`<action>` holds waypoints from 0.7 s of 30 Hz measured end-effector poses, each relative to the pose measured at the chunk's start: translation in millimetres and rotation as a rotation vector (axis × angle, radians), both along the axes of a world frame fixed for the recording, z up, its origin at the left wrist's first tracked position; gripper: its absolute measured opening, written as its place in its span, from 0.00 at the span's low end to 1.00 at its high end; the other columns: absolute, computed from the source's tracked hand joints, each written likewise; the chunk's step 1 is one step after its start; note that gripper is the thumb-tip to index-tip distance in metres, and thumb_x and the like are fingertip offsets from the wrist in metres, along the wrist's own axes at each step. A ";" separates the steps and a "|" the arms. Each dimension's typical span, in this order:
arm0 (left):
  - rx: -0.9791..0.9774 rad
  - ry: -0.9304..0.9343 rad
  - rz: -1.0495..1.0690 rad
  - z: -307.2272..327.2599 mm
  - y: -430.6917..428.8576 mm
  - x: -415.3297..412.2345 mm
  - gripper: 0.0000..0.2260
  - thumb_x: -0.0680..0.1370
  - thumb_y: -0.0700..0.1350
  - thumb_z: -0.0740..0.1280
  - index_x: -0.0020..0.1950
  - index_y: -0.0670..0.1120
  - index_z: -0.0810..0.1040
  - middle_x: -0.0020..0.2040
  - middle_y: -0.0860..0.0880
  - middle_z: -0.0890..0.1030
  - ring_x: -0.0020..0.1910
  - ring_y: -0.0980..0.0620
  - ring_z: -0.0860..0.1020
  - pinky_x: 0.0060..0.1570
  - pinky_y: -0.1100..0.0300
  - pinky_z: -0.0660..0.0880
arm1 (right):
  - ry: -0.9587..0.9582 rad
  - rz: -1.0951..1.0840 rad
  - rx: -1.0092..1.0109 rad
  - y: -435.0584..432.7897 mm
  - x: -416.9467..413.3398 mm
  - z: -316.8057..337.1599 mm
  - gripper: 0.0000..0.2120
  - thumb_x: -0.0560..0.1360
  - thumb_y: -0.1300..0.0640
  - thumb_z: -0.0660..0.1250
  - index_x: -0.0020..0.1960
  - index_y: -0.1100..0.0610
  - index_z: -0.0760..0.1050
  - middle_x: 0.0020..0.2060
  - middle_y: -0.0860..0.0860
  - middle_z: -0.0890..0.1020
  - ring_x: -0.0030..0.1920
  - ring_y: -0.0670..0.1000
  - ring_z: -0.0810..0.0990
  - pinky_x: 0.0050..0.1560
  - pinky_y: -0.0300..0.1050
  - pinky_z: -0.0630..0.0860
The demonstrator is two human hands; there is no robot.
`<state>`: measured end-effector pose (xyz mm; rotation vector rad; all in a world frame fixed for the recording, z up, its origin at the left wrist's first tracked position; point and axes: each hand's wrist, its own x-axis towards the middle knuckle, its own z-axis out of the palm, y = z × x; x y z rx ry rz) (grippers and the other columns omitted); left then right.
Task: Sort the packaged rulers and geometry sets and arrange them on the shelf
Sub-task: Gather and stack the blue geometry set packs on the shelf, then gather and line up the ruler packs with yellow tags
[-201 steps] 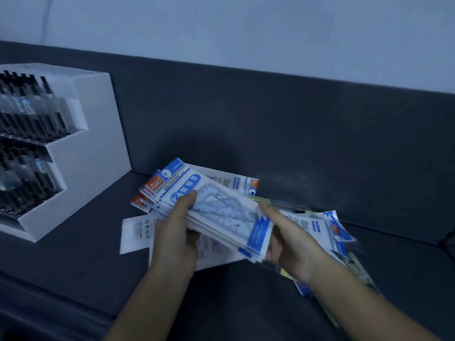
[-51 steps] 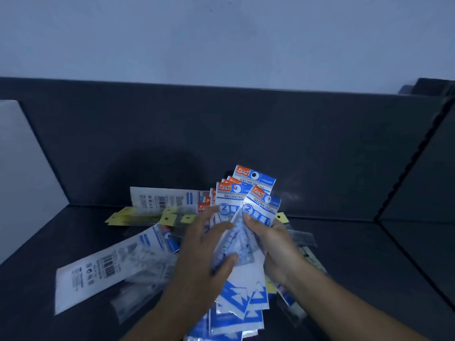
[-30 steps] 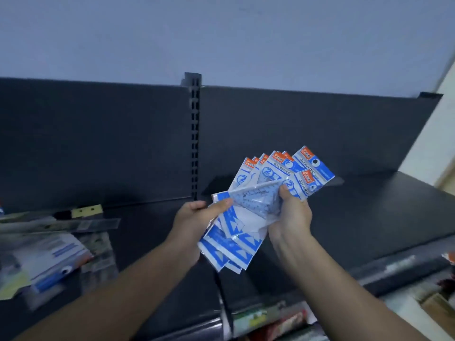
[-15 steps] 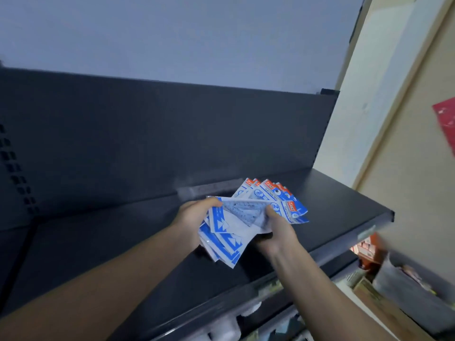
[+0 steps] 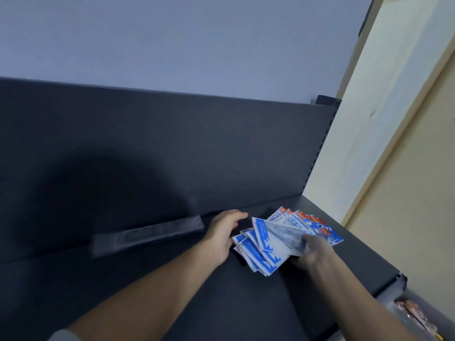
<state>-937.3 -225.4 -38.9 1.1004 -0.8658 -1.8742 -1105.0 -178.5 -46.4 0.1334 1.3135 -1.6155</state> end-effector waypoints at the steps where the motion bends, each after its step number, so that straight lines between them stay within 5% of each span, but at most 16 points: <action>1: -0.059 -0.040 0.018 1.7 -7.9 -5.2 0.09 0.75 0.39 0.67 0.54 0.44 0.77 0.56 0.48 0.77 0.50 0.55 0.73 0.45 0.61 0.70 | -0.011 0.060 -0.023 -11.2 -6.9 5.4 0.14 0.81 0.61 0.51 0.61 0.64 0.71 0.53 0.63 0.78 0.51 0.61 0.81 0.41 0.57 0.77; 3: -0.215 -0.174 0.049 5.9 -21.7 -9.4 0.15 0.76 0.42 0.67 0.63 0.45 0.75 0.60 0.51 0.75 0.54 0.57 0.71 0.50 0.66 0.65 | -0.011 0.304 -0.088 -32.0 -19.0 18.8 0.22 0.79 0.52 0.60 0.67 0.65 0.68 0.56 0.67 0.77 0.57 0.65 0.77 0.45 0.60 0.76; 5: -0.354 -0.292 0.093 7.3 -26.6 -6.6 0.15 0.77 0.41 0.66 0.64 0.46 0.74 0.60 0.52 0.75 0.54 0.58 0.72 0.46 0.74 0.67 | 0.094 0.532 -0.069 -42.5 -31.3 28.6 0.38 0.58 0.47 0.80 0.61 0.62 0.72 0.43 0.65 0.82 0.41 0.64 0.83 0.28 0.59 0.78; 6: -0.418 -0.351 0.118 5.3 -27.6 -4.1 0.15 0.76 0.41 0.66 0.63 0.47 0.75 0.60 0.52 0.75 0.56 0.57 0.73 0.46 0.75 0.68 | 0.127 0.643 -0.035 -45.1 -39.0 31.7 0.40 0.52 0.46 0.81 0.58 0.62 0.72 0.39 0.63 0.82 0.37 0.62 0.83 0.26 0.58 0.78; 9: -0.518 -0.494 0.116 2.3 -21.2 6.0 0.13 0.76 0.40 0.67 0.59 0.50 0.76 0.60 0.54 0.75 0.60 0.59 0.70 0.55 0.69 0.65 | 0.084 0.866 0.051 -33.6 -53.6 26.0 0.31 0.63 0.48 0.67 0.59 0.67 0.69 0.47 0.63 0.78 0.47 0.60 0.78 0.31 0.58 0.80; 13: -0.529 -0.531 0.063 6.9 -4.6 22.6 0.10 0.76 0.35 0.65 0.49 0.49 0.77 0.51 0.50 0.80 0.54 0.55 0.77 0.57 0.63 0.72 | 0.001 1.236 0.060 -4.5 -53.9 16.9 0.23 0.62 0.59 0.73 0.55 0.64 0.75 0.56 0.64 0.80 0.54 0.61 0.81 0.46 0.55 0.79; 16: -0.583 -0.664 -0.028 12.9 18.6 48.9 0.07 0.76 0.37 0.68 0.48 0.49 0.78 0.49 0.48 0.82 0.49 0.56 0.78 0.55 0.61 0.74 | 0.094 1.493 -0.010 -7.4 -30.7 14.0 0.21 0.60 0.62 0.75 0.53 0.62 0.78 0.51 0.63 0.82 0.47 0.60 0.83 0.45 0.52 0.79; 21: -0.594 -1.044 0.073 21.4 81.2 135.5 0.06 0.77 0.39 0.66 0.52 0.48 0.77 0.44 0.52 0.81 0.41 0.62 0.77 0.48 0.65 0.74 | 0.502 1.801 -0.237 -13.1 70.3 22.3 0.05 0.75 0.63 0.62 0.49 0.58 0.75 0.40 0.58 0.83 0.39 0.53 0.82 0.43 0.45 0.77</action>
